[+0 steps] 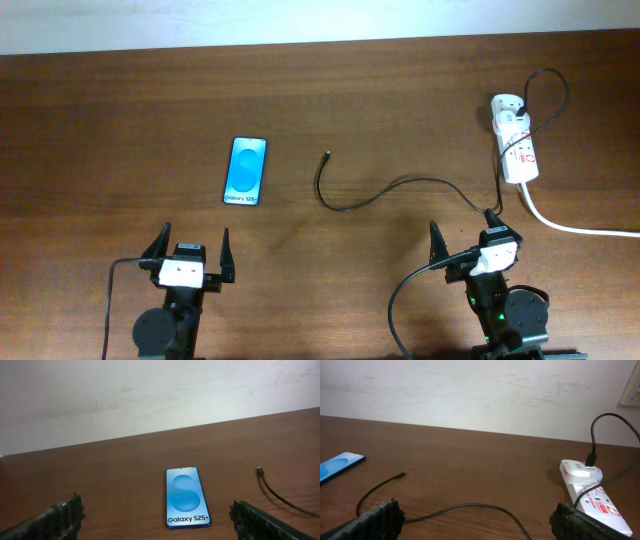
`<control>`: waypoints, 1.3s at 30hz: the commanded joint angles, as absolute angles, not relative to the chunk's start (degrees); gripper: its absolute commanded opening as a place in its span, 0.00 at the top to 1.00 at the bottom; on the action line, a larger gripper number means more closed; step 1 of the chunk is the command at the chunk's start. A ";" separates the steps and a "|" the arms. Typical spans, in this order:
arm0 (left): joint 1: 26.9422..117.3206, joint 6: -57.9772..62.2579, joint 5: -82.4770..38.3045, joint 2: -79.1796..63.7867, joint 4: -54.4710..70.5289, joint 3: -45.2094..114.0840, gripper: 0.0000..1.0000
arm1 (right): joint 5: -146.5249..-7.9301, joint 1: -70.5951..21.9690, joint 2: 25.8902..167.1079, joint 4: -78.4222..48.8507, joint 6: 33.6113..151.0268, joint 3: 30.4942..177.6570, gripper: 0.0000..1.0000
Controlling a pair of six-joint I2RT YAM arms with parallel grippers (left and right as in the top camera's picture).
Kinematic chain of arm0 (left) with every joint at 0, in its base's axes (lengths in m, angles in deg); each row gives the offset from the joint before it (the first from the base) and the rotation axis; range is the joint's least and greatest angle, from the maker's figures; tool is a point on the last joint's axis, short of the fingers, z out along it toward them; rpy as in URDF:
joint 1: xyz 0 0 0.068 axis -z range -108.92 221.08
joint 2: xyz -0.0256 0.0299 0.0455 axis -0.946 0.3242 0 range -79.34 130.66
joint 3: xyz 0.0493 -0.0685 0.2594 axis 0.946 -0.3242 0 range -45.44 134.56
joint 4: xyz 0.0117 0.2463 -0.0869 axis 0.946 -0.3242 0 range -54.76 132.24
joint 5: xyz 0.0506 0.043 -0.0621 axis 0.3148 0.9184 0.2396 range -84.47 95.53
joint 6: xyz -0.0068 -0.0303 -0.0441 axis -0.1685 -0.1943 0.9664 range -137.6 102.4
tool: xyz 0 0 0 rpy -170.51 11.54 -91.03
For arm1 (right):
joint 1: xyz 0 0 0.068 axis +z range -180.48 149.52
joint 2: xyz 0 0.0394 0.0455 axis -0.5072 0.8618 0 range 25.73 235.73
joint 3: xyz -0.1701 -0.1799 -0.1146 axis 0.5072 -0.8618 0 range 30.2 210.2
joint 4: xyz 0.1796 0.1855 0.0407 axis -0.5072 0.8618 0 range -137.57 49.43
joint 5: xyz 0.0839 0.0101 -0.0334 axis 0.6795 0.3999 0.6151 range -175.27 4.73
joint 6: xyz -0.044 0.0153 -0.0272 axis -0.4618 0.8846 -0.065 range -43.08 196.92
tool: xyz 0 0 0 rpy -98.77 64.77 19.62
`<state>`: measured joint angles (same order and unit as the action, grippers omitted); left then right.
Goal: Plug charger to phone and switch on socket
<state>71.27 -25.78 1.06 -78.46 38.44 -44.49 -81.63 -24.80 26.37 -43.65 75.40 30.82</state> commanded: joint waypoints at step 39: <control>70.92 -23.27 -12.78 12.69 -11.46 44.29 0.01 | -82.99 -24.54 25.93 -43.76 75.64 30.52 0.02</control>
